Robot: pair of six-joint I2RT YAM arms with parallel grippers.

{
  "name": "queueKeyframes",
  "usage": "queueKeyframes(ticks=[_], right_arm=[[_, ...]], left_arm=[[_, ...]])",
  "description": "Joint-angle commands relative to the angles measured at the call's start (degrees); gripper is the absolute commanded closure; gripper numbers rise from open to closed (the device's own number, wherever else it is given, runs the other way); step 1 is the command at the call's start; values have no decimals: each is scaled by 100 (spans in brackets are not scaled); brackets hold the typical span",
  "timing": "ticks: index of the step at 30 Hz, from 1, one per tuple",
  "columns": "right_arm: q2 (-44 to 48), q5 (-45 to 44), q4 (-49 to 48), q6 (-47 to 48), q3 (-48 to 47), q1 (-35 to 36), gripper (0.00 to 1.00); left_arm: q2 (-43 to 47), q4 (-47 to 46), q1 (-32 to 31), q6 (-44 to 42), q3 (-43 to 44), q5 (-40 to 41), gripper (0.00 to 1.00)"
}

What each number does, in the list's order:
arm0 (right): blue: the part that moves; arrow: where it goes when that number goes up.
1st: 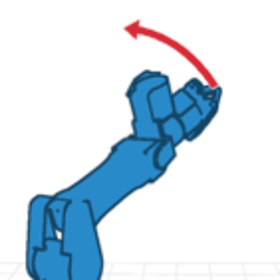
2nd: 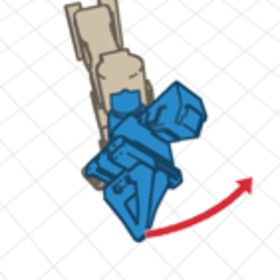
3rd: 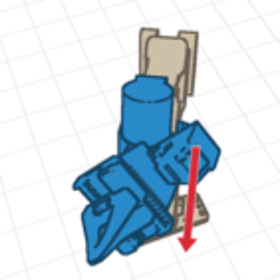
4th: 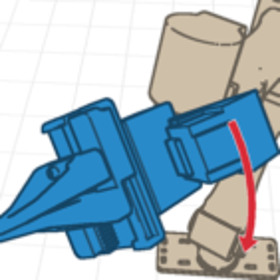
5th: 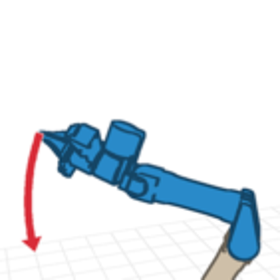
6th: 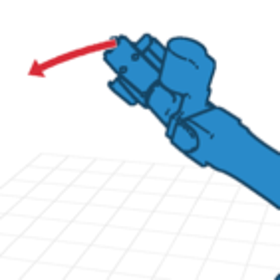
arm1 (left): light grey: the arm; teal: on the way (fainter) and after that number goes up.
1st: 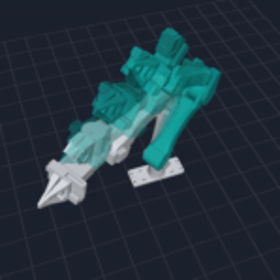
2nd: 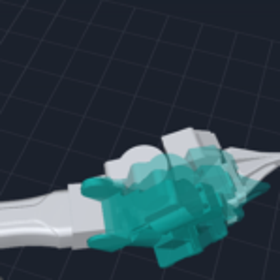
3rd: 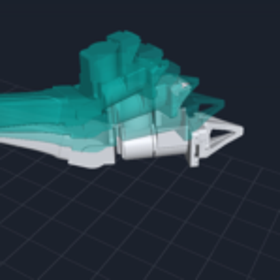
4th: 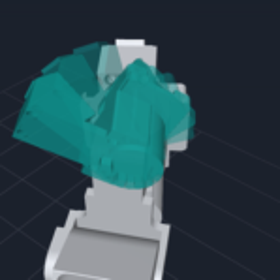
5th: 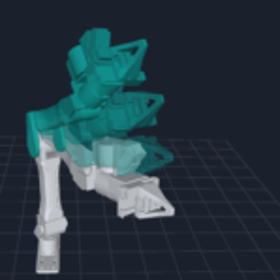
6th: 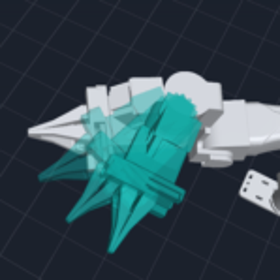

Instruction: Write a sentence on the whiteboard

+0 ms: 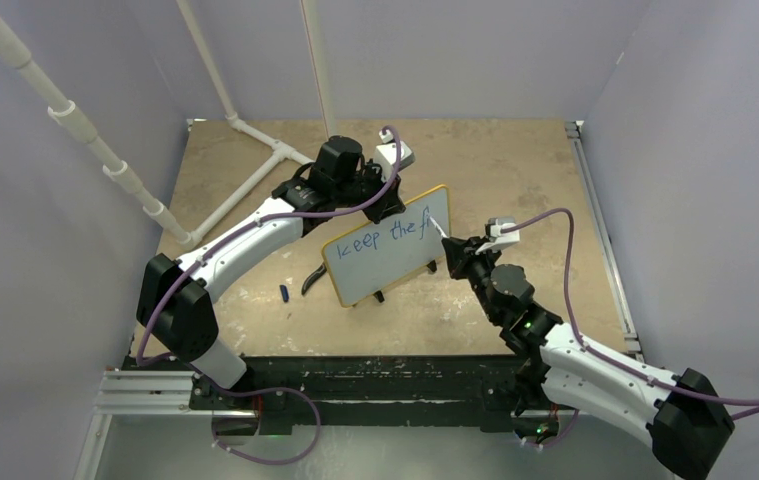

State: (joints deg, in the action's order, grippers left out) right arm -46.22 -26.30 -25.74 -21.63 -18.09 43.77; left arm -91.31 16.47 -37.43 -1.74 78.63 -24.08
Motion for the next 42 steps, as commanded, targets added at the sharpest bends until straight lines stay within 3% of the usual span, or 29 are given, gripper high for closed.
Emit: queueKeyframes(ticks=[1,29,42], right_arm=[[-46,-164,-89,-53,-99,-7,100],[-116,-252,489,-419,-96,0,100],[-108,-302,116,-53,-358,-4,100]], left_arm=[[-10,-82,-47,-107,4,-107,100],[34,-82,-45,-107,15,-112,100],[25,-78,-45,-107,18,-132,100]])
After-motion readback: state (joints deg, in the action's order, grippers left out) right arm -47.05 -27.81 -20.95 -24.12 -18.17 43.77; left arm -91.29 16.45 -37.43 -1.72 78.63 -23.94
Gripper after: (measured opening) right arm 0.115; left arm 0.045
